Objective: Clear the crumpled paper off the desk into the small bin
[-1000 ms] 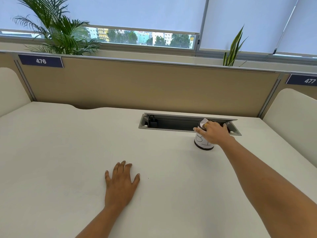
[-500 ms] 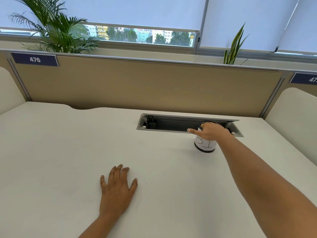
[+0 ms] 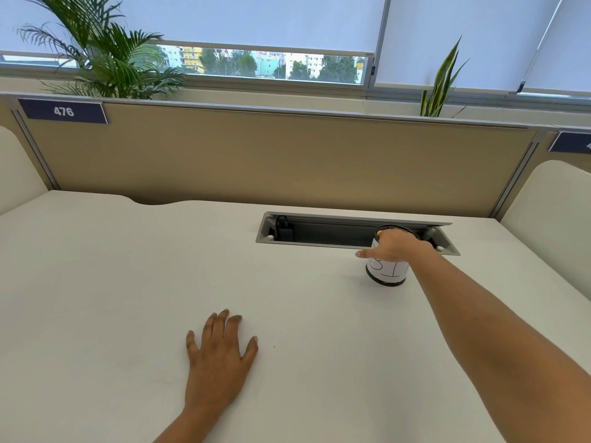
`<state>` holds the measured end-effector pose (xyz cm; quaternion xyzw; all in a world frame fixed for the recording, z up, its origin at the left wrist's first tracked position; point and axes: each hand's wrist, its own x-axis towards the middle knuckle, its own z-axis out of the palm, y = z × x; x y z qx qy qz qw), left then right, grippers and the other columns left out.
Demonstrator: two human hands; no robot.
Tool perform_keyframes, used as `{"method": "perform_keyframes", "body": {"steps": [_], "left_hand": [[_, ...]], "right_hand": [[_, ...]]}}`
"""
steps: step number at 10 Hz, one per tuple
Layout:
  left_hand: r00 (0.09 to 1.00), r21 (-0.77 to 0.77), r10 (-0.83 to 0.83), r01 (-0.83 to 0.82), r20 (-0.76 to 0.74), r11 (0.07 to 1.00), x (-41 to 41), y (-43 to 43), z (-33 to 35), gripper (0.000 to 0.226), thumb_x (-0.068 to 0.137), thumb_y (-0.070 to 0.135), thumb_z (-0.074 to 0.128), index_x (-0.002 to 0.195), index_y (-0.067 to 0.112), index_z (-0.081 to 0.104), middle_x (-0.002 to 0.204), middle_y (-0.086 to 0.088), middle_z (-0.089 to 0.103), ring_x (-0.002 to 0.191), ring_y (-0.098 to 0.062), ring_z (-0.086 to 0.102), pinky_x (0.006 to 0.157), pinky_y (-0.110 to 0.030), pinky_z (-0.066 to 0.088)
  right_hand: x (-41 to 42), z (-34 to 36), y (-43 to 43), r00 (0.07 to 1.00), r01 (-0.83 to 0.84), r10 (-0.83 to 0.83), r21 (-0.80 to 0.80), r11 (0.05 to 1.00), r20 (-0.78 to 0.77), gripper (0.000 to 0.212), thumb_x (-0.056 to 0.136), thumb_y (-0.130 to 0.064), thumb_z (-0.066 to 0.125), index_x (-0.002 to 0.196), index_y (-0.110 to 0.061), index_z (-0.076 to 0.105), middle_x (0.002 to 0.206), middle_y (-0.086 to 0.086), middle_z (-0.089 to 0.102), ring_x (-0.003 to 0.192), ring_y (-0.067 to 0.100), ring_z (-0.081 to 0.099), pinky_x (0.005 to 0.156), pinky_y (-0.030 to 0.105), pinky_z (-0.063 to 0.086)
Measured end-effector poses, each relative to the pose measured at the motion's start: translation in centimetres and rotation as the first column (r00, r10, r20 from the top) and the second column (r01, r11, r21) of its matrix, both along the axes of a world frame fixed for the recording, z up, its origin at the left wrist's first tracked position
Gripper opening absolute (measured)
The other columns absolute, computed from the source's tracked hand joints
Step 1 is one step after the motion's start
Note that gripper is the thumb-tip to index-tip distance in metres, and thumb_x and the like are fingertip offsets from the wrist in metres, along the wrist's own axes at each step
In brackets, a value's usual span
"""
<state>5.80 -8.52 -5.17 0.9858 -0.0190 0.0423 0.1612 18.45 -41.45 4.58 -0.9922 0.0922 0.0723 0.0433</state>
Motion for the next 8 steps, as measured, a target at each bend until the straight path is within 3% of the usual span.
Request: {"method": "perform_keyframes", "body": {"steps": [2, 3, 4, 6, 8], "left_hand": [[1.0, 0.002, -0.008, 0.008, 0.017, 1.0, 0.0, 0.0, -0.1, 0.116, 0.072, 0.07, -0.027, 0.118, 0.011, 0.061, 0.13, -0.01, 0.059, 0.128, -0.027, 0.05, 0.105, -0.06, 0.032], [0.998, -0.014, 0.0, 0.001, 0.057, 1.0, 0.2, 0.1, -0.7, 0.103, 0.073, 0.069, -0.015, 0.127, 0.015, 0.053, 0.141, -0.006, 0.048, 0.137, -0.022, 0.038, 0.112, -0.056, 0.023], [0.999, -0.023, 0.0, 0.001, 0.054, 1.0, 0.1, 0.1, -0.6, 0.104, 0.073, 0.07, -0.016, 0.125, 0.014, 0.055, 0.14, -0.007, 0.05, 0.136, -0.023, 0.04, 0.111, -0.057, 0.024], [0.999, -0.011, -0.009, 0.01, 0.039, 1.0, 0.1, 0.1, -0.3, 0.094, 0.075, 0.065, -0.006, 0.126, 0.014, 0.055, 0.139, -0.006, 0.051, 0.135, -0.022, 0.041, 0.11, -0.057, 0.025], [1.0, 0.005, 0.011, -0.011, 0.017, 1.0, 0.0, 0.1, -0.5, 0.092, 0.066, 0.059, 0.0, 0.132, 0.016, 0.047, 0.145, -0.004, 0.042, 0.139, -0.019, 0.032, 0.114, -0.053, 0.018]], "right_hand": [[-0.3, 0.0, -0.8, 0.996, -0.02, 0.006, 0.162, 0.987, 0.089, 0.053, 0.074, -0.063, 0.061, 0.062, -0.016, 0.04, 0.061, -0.002, 0.043, 0.061, 0.017, 0.043, 0.053, 0.026, 0.033], [-0.2, 0.4, -1.2, 0.985, 0.003, -0.056, 0.304, 0.953, 0.164, 0.045, 0.075, -0.058, 0.064, 0.082, -0.013, 0.059, 0.075, 0.001, 0.057, 0.078, 0.022, 0.054, 0.066, 0.03, 0.044], [-0.2, 0.9, -1.5, 0.951, 0.008, -0.12, 0.365, 0.931, 0.284, 0.037, 0.082, -0.048, 0.062, 0.087, -0.012, 0.066, 0.083, 0.008, 0.066, 0.082, 0.023, 0.058, 0.07, 0.029, 0.045], [-1.2, 0.5, -0.9, 0.849, 0.047, -0.215, 0.336, 0.941, 0.483, 0.029, 0.09, -0.027, 0.056, 0.084, -0.001, 0.068, 0.078, 0.017, 0.068, 0.079, 0.032, 0.062, 0.065, 0.028, 0.04], [-4.1, -1.7, 3.3, 0.594, -0.074, -0.239, 0.348, 0.935, 0.768, 0.018, 0.087, -0.013, 0.06, 0.085, 0.002, 0.069, 0.084, 0.021, 0.071, 0.085, 0.035, 0.063, 0.077, 0.037, 0.046]]}}
